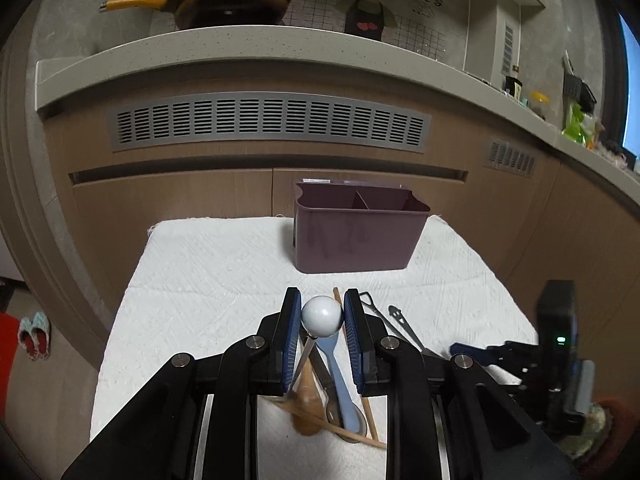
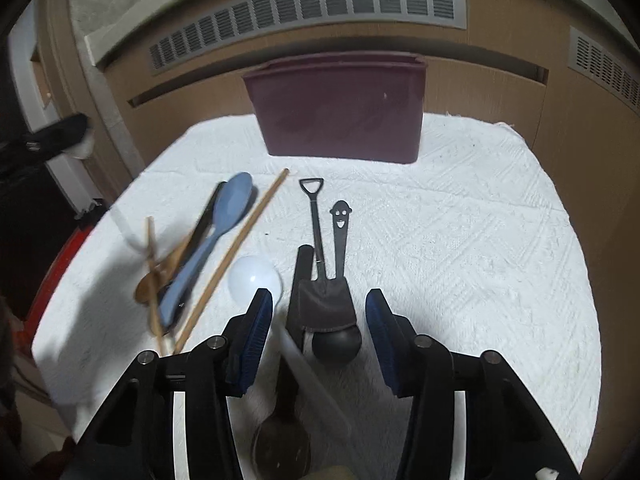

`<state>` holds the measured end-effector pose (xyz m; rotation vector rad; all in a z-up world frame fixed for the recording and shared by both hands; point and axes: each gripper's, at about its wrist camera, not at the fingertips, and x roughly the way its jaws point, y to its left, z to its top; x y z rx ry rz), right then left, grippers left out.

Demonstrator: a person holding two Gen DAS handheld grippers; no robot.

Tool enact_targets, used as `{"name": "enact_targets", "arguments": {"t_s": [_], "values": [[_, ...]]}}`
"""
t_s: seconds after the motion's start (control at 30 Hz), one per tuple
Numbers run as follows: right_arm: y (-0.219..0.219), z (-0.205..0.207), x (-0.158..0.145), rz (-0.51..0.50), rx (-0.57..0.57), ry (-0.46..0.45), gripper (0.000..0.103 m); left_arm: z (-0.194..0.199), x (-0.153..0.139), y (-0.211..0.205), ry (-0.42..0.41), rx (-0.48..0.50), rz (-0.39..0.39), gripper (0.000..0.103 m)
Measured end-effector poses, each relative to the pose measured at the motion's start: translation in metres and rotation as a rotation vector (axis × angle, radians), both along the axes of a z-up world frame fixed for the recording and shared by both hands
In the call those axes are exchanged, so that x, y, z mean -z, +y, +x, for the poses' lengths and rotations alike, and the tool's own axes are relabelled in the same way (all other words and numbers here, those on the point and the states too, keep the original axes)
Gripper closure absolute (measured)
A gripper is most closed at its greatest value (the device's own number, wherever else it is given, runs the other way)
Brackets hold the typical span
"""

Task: Organize utensils
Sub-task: 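Grasp the blue plastic spoon with the right tool while the left holds its spoon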

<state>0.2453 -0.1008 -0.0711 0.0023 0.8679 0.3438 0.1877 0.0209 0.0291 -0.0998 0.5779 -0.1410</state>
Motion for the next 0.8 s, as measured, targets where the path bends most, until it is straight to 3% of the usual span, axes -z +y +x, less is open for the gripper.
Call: {"name": "enact_targets", "arguments": {"t_s": [0.07, 0.17, 0.2, 0.23, 0.27, 0.4, 0.53, 0.6, 0.63, 0.8], "values": [[0.003, 0.005, 0.003, -0.016, 0.001, 0.022, 0.073, -0.002, -0.001, 0.004, -0.005, 0.0, -0.004, 0.08], [0.004, 0.001, -0.006, -0.041, 0.009, -0.014, 0.074, -0.004, 0.0, 0.01, -0.008, 0.0, -0.023, 0.08], [0.005, -0.003, -0.013, -0.043, 0.004, -0.035, 0.082, -0.005, 0.002, 0.011, -0.006, 0.001, -0.032, 0.08], [0.005, -0.006, -0.022, -0.043, -0.003, -0.059, 0.098, -0.005, 0.003, 0.013, -0.004, 0.0, -0.043, 0.08], [0.004, -0.009, -0.03, -0.044, -0.006, -0.075, 0.099, -0.006, 0.003, 0.014, -0.002, 0.0, -0.051, 0.08], [0.0, -0.019, -0.06, -0.058, -0.007, -0.167, 0.099, -0.009, 0.003, 0.015, -0.007, -0.004, -0.064, 0.08], [-0.004, -0.014, -0.065, -0.039, -0.056, -0.126, 0.097, -0.014, 0.001, 0.016, -0.011, -0.009, -0.073, 0.08], [-0.007, -0.014, -0.055, -0.018, -0.08, -0.074, 0.071, -0.016, 0.0, 0.017, -0.014, -0.011, -0.076, 0.08], [-0.008, -0.016, -0.05, -0.007, -0.078, -0.068, 0.065, -0.016, 0.0, 0.018, -0.014, -0.014, -0.081, 0.08], [-0.008, -0.021, -0.01, -0.03, -0.052, -0.01, 0.063, -0.018, 0.001, 0.021, -0.008, -0.017, -0.096, 0.08]]}}
